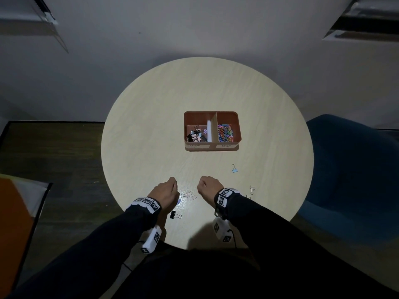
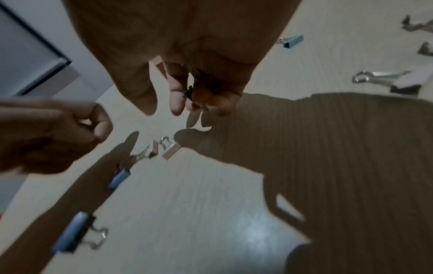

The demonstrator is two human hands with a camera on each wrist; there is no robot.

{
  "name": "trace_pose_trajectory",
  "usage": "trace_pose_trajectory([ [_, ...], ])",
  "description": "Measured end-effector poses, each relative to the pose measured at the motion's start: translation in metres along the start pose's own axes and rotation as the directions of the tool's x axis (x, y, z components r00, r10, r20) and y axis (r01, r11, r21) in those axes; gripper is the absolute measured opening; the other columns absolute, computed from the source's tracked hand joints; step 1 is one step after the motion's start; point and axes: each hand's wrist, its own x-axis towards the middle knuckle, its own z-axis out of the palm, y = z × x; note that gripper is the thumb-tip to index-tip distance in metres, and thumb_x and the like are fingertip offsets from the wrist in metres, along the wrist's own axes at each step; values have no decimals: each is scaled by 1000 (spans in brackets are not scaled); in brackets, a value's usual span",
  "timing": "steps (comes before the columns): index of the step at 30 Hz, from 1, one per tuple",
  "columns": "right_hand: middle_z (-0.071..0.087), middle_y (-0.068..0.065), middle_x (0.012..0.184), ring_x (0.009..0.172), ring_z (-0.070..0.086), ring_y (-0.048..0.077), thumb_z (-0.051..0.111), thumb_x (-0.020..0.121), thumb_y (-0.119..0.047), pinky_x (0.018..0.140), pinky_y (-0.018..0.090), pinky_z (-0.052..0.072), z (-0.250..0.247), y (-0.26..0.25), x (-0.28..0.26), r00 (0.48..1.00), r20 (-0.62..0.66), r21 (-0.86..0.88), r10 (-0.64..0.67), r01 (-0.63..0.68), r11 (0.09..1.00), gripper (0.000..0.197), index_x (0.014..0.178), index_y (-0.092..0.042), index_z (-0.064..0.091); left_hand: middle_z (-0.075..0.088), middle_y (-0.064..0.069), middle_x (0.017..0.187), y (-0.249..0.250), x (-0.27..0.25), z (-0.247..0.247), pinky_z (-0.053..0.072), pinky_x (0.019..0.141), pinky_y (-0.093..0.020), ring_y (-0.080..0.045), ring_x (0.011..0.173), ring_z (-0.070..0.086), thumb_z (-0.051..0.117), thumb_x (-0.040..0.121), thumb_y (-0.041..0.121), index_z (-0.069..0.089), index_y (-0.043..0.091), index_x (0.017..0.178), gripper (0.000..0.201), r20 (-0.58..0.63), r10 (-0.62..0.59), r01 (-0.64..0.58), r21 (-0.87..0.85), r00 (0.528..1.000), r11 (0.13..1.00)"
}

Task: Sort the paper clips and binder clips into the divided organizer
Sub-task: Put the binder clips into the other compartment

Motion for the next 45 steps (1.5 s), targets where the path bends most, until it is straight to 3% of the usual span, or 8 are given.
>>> trace_pose_trajectory([
  [5, 51, 2, 99, 73, 51, 23, 67, 85, -42, 61, 32, 38, 17, 4, -6, 992, 83, -281, -91, 111, 953, 40, 102, -21, 38, 61, 1, 76, 3, -8, 3, 43, 58, -33, -23, 65, 57, 59, 83, 45, 35, 21, 96, 36, 124, 103, -131, 242, 987, 961],
  [10, 49, 12, 119, 100, 59, 34, 65, 90, -32, 72, 35, 41, 32, -3, -3, 994, 70, -392, -86, 107, 914, 45, 122, -10, 41, 63, -6, 93, 2, -8, 13, 46, 65, -37, -28, 77, 60, 55, 92, 39, 35, 15, 109, 36, 162, 94, -151, 391, 982, 908],
  [15, 48, 16, 123, 103, 59, 36, 55, 97, -22, 69, 33, 35, 38, -5, -2, 993, 46, -428, -106, 115, 897, 35, 124, -4, 41, 62, -8, 93, 5, -12, 15, 48, 68, -40, -29, 79, 60, 45, 97, 34, 37, 14, 110, 25, 163, 124, -184, 432, 979, 883],
  [23, 53, 11, 112, 89, 54, 28, 55, 92, -29, 72, 32, 38, 23, -9, -2, 999, 23, -235, 41, -35, 971, 28, 110, -10, 45, 61, -2, 78, 17, -11, -4, 50, 64, -41, -28, 69, 58, 40, 89, 30, 39, 18, 92, 12, 61, 160, -171, 322, 985, 931],
  [28, 65, 15, 94, 65, 61, 29, 44, 89, -21, 57, 34, 52, -2, -18, 3, 988, -17, -7, 155, -156, 988, 17, 100, -9, 49, 57, -2, 65, 41, -7, -23, 47, 60, -41, -27, 61, 54, 35, 88, 27, 37, 18, 82, 12, -85, 86, -72, 159, 993, 985],
  [35, 69, 16, 84, 51, 57, 26, 44, 92, -25, 45, 41, 55, -38, -30, 10, 995, -81, 182, 54, -38, 983, 18, 88, -13, 58, 57, -9, 74, 71, 16, -60, 35, 58, -36, -33, 65, 52, 30, 102, 32, 35, 13, 96, 21, -176, 235, -197, 208, 956, 958],
  [41, 65, 8, 70, 51, 57, 20, 48, 95, -21, 50, 29, 48, -84, -59, 23, 984, -175, 197, -47, 81, 977, 21, 88, -7, 61, 59, -15, 82, 109, 46, -95, 34, 59, -35, -34, 68, 53, 33, 103, 30, 39, 9, 105, 22, -256, 305, -274, 151, 917, 950],
  [45, 61, 8, 74, 56, 58, 21, 46, 95, -21, 47, 25, 46, -114, -73, 36, 970, -234, 180, -69, 113, 977, 22, 91, -5, 62, 54, -13, 82, 127, 69, -115, 34, 62, -37, -36, 73, 53, 35, 103, 29, 33, 12, 94, 19, -240, 314, -301, 90, 919, 949],
])
